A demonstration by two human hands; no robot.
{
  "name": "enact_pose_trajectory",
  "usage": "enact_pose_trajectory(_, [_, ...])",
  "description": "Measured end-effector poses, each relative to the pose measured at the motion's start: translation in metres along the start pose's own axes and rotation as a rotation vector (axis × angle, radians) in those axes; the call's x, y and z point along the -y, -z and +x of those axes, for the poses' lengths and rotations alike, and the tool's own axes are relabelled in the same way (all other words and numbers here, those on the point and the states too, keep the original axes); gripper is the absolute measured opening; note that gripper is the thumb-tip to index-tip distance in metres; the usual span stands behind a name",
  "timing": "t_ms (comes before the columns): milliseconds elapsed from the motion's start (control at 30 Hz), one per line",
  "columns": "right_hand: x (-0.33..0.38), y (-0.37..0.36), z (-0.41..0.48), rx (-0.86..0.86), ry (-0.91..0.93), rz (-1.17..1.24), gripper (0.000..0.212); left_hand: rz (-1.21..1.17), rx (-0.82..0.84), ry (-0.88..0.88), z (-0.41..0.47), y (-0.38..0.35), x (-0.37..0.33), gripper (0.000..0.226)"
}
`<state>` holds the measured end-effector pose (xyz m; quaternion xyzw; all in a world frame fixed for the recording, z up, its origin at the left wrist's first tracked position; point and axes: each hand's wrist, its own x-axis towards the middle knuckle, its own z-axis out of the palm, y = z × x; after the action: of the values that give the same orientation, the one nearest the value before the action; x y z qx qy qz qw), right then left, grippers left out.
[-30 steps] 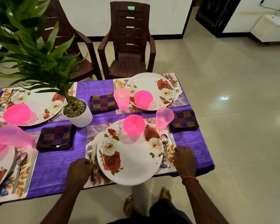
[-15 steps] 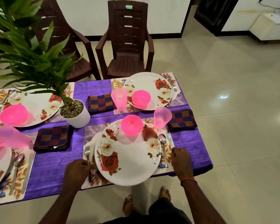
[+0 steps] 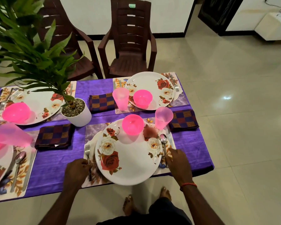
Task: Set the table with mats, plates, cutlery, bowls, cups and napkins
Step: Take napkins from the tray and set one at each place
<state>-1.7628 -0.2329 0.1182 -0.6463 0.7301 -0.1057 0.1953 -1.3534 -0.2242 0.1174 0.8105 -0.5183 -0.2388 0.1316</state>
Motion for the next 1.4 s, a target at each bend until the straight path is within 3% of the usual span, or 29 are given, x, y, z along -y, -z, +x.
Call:
enact_pose_trajectory(300, [0.004, -0.006, -0.002, 0.132, 0.054, -0.099, 0.058, 0.007, 0.003, 0.007, -0.002, 0.002, -0.001, 0.012])
enact_pose_trajectory(600, [0.003, 0.0, 0.0, 0.129, 0.019, -0.004, 0.044, 0.011, 0.037, 0.02, -0.002, 0.0, 0.002, 0.019])
enact_pose_trajectory(833, [0.012, 0.021, 0.002, -0.035, 0.069, 0.065, 0.043, 0.012, -0.152, -0.097, -0.007, 0.017, -0.011, 0.004])
enact_pose_trajectory(1067, [0.029, 0.041, 0.018, -0.072, 0.296, -0.042, 0.054, 0.079, -0.113, -0.332, -0.01, 0.014, -0.041, 0.057])
enact_pose_trajectory(1400, [0.016, 0.064, 0.038, 0.032, 0.515, -0.134, 0.057, 0.036, -0.19, -0.304, -0.051, -0.009, -0.094, 0.063])
